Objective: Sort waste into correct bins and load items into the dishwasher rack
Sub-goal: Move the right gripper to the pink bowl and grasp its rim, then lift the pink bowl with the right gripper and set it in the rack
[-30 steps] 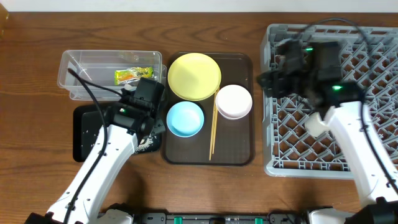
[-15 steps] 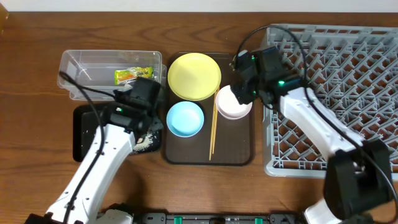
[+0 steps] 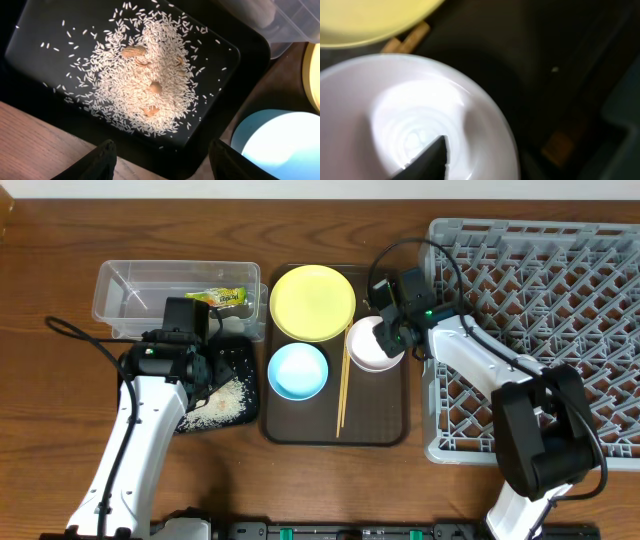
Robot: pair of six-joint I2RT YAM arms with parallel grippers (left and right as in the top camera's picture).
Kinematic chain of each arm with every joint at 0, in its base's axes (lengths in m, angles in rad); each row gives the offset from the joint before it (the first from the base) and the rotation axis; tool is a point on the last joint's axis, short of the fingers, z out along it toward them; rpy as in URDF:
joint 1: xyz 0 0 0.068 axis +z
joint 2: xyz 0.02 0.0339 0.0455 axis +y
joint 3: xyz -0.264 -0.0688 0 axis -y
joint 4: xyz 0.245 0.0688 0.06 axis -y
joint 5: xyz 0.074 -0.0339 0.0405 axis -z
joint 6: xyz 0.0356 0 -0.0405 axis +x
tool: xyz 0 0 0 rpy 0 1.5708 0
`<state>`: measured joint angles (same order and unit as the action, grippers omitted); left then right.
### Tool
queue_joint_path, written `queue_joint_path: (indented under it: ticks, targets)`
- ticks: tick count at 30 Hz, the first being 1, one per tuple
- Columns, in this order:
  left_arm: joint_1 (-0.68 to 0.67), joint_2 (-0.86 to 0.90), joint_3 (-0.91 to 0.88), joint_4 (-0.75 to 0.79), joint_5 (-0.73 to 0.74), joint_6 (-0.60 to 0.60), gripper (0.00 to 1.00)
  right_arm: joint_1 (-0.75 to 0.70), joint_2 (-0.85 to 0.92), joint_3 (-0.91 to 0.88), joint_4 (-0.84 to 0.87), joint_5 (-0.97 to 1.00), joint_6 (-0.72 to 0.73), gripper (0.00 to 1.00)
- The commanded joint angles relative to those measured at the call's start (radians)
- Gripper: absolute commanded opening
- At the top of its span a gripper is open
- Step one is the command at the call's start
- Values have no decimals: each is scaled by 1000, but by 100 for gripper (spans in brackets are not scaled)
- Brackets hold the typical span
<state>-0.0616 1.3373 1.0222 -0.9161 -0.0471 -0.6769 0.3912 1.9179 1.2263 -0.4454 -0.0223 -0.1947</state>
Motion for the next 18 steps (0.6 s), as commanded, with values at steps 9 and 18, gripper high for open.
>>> queue_joint_path:
  ticks: [9, 18]
  targets:
    - [5, -8, 10, -11, 14, 3, 62, 6, -8, 11, -31, 45, 16, 1]
    - [5, -8, 10, -14, 14, 3, 62, 2, -254, 17, 5, 297, 33, 1]
